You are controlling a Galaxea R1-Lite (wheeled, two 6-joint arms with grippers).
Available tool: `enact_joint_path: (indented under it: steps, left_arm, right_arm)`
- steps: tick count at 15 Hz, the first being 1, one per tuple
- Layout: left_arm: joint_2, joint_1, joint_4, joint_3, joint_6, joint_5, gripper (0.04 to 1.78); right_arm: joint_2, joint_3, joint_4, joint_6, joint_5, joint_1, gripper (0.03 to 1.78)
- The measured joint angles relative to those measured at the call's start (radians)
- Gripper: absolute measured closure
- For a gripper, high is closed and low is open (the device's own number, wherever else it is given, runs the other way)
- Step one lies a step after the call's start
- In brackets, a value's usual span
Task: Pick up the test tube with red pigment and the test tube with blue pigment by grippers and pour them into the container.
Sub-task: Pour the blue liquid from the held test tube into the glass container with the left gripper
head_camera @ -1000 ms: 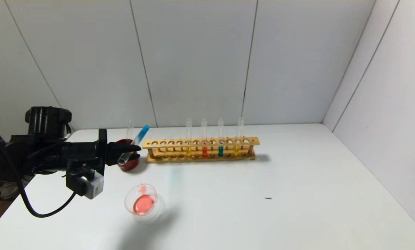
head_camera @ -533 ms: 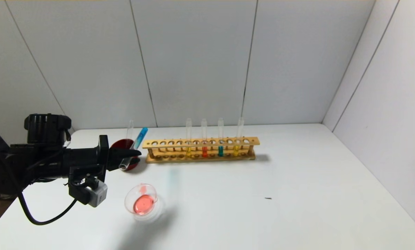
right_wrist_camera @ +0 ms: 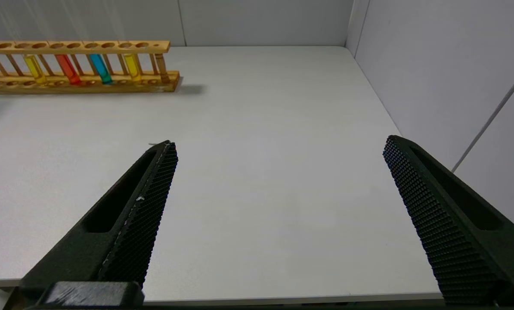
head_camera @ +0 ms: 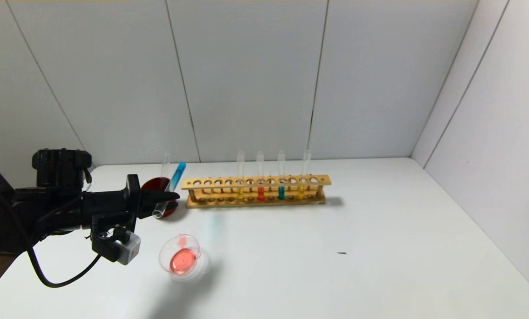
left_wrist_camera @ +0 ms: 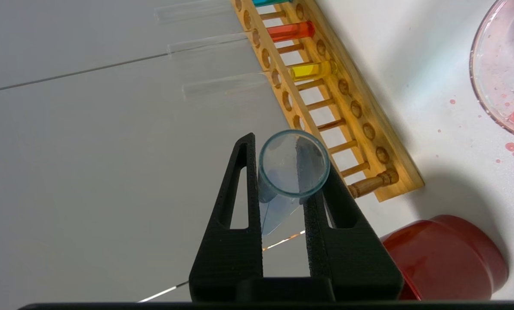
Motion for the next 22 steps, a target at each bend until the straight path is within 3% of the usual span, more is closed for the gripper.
enact_joint_path:
  steps: [22]
  left_arm:
    - [0.03, 0.0, -0.086, 0.037, 0.087, 0.051, 1.5]
  right_arm:
    - [0.0, 0.0, 0.0, 0.0, 0.0, 0.0, 0.06]
